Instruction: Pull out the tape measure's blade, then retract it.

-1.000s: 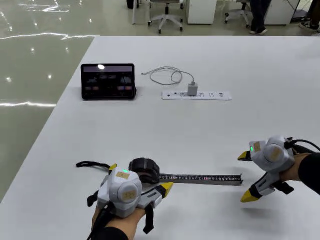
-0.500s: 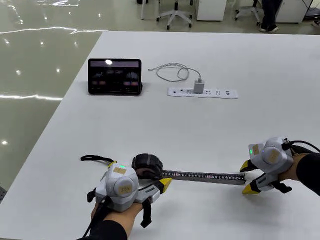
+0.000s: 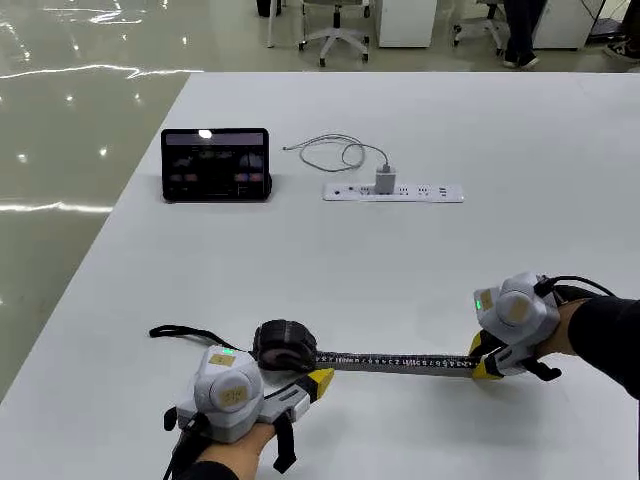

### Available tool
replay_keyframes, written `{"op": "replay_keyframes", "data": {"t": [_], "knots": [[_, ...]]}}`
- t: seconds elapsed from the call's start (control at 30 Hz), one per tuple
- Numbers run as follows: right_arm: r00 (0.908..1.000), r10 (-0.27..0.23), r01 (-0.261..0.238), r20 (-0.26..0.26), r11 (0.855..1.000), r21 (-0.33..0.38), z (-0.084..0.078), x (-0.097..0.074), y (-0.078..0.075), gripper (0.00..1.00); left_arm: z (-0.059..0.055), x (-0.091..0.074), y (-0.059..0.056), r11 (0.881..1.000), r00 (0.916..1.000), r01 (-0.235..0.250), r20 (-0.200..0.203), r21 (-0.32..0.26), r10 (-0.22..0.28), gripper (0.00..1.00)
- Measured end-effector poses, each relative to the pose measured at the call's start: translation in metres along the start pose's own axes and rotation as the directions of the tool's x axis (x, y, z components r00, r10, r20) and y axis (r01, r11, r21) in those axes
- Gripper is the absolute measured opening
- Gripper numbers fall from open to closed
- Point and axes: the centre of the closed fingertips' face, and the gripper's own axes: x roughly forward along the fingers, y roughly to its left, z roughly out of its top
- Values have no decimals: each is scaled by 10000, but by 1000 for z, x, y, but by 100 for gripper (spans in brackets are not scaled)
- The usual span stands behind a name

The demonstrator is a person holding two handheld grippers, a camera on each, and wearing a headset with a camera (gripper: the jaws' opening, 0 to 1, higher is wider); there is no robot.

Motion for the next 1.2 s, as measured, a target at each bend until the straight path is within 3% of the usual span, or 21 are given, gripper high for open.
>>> {"op": "replay_keyframes", "data": {"t": [0.13,0.27,0.33,0.37,0.5,0.57,0.63,0.67,0.73,0.77,0.9,1.0,1.07,1.1,1.2], "knots": [[9999,-119,119,-5,9999,-98,-1,0,1,12,-1,0,2,9999,9999,-109,-38,46,110,100],[9998,-206,204,44,9992,335,-2,0,-2,13,0,1,7,9993,9993,-364,-92,104,365,100],[9992,-378,371,-132,9982,-464,-3,-2,-3,13,2,3,7,9994,9995,-321,-74,-121,320,100],[9994,-330,324,-119,9980,-536,-4,-1,1,12,2,5,8,9992,9993,-357,-105,-158,356,100],[9986,-342,388,-404,9921,1197,-5,-1,-2,12,8,14,7,9984,9989,-471,28,-314,473,99],[9966,-458,509,-686,9959,752,-4,0,0,12,9,19,4,9989,9989,-473,-25,-23,473,98],[9932,-582,675,-1010,9935,913,-3,1,0,12,9,23,2,9989,9989,-470,6,-30,470,96],[9930,-583,671,-1024,9941,848,-3,2,0,12,8,25,0,9989,9991,-418,-91,-201,417,94],[9926,-585,682,-1066,9936,902,-6,2,-2,11,-8,28,0,9975,9932,-535,-1057,-456,484,91],[9921,-567,692,-1122,9915,1105,-6,2,-2,11,-6,33,2,9975,9930,-652,-1008,-274,621,92],[9847,-689,898,-1601,9878,1273,-5,3,-1,11,2,39,0,9968,9950,-630,-801,-501,589,84],[9839,-774,1012,-1610,9842,1451,-6,2,0,11,6,42,-1,9970,9949,-644,-809,-440,607,78],[9840,-809,1050,-1585,9831,1500,-6,2,0,11,4,42,-1,9966,9908,-762,-1140,-302,723,69],[9841,-812,1056,-1577,9826,1530,-7,2,0,11,3,42,6,9941,9866,-1075,-1216,153,1085,65],[9834,-848,1133,-1606,9776,1774,-7,2,0,11,1,44,1,9958,9874,-919,-1300,-49,905,65]]}}
